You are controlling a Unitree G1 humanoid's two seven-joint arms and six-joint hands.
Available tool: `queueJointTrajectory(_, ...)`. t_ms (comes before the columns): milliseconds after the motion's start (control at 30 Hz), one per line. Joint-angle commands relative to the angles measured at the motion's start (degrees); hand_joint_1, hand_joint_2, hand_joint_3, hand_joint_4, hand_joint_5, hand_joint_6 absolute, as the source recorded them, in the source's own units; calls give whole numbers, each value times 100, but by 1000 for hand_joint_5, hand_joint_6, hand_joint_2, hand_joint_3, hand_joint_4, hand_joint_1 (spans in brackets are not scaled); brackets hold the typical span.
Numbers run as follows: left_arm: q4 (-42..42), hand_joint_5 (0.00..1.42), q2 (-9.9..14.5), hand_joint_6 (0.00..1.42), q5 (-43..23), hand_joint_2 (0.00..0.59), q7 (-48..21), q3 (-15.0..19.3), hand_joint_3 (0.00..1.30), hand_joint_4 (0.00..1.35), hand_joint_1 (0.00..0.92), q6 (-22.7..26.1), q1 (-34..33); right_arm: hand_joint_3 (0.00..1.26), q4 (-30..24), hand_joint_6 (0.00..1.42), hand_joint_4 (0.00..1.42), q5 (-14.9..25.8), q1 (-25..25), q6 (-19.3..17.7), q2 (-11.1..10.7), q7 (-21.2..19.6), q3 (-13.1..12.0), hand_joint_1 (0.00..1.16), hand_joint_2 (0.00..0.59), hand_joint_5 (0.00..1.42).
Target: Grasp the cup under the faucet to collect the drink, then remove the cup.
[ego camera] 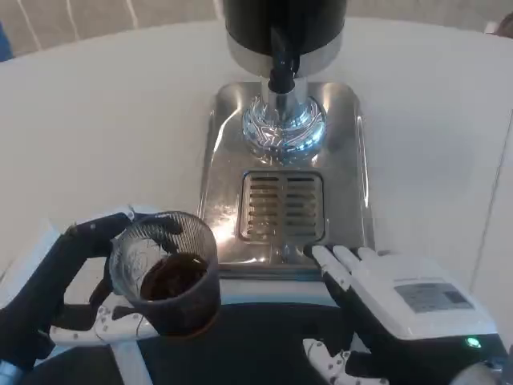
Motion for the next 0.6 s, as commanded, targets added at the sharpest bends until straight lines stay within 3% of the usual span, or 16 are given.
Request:
queueJointTrajectory(33,-191,1373,10,1073,-214,36,-44,100,995,1155,538,-79,89,0,-72,0,0,-60,142,-87,65,-43,122,229,550,0)
queueJointTrajectory(267,-298,1373,11,1073,-248,36,-110,111,995,1155,538,-54,177,0,-198,0,0,-117,388,-148,121,-57,271,235,550,0)
queueJointTrajectory(600,-395,1373,2,1058,-252,31,-116,131,997,1155,543,-21,267,0,-348,0,0,88,512,-211,30,-42,61,243,556,0)
